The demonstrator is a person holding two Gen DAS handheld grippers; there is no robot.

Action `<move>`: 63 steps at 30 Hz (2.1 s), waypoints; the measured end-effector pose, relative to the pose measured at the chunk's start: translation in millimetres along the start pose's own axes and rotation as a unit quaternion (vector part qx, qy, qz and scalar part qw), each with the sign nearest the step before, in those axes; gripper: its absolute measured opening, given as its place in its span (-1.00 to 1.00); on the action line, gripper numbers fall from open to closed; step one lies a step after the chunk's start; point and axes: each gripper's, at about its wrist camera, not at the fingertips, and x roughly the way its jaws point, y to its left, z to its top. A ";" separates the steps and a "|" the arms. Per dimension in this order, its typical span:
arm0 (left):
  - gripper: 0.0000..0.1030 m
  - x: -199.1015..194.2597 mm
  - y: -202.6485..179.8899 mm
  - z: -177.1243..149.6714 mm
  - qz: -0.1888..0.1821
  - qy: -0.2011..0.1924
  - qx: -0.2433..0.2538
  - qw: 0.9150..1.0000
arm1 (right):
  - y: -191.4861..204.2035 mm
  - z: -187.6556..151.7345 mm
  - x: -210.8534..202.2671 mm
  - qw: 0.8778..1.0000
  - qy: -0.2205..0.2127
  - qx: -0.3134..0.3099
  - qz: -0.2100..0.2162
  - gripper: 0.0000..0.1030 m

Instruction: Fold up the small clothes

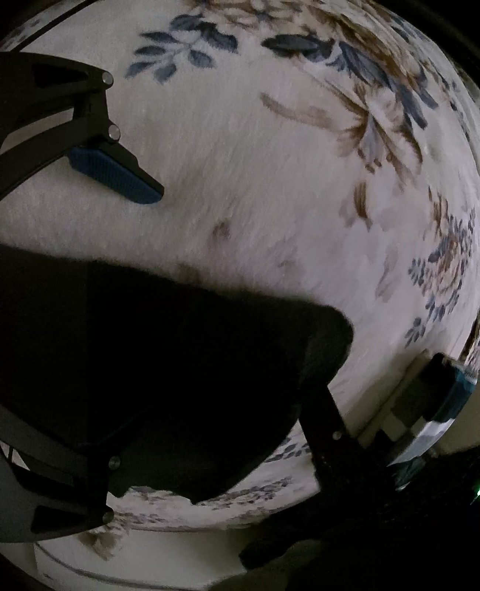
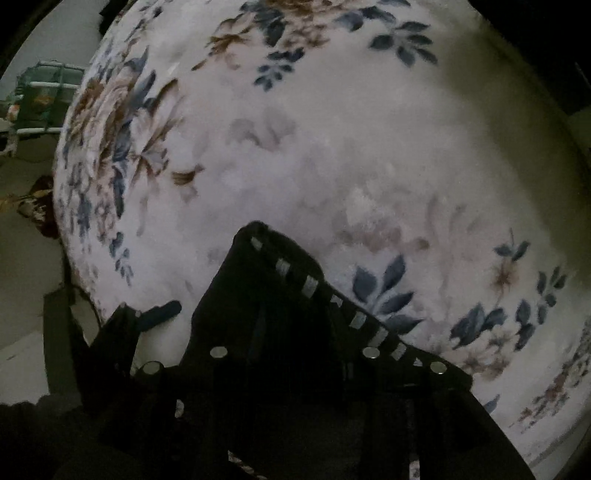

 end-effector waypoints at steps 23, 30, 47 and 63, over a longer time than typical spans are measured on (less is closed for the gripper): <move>1.00 7.8 -7.5 80.5 0.020 0.012 -0.005 1.000 | -187.7 -229.3 -42.8 0.932 -0.186 0.302 0.078 0.21; 1.00 0.2 5.5 80.8 0.040 0.011 -0.037 0.998 | -190.0 -240.9 5.2 0.931 -0.202 0.293 0.081 0.09; -0.65 43.4 -30.2 107.7 -0.025 0.018 -0.029 0.999 | -205.2 -245.6 -11.9 0.905 -0.240 0.337 0.098 -0.65; -0.68 39.3 -24.5 106.0 -0.041 0.014 -0.041 0.998 | -199.1 -256.4 12.7 0.878 -0.296 0.357 0.122 -0.85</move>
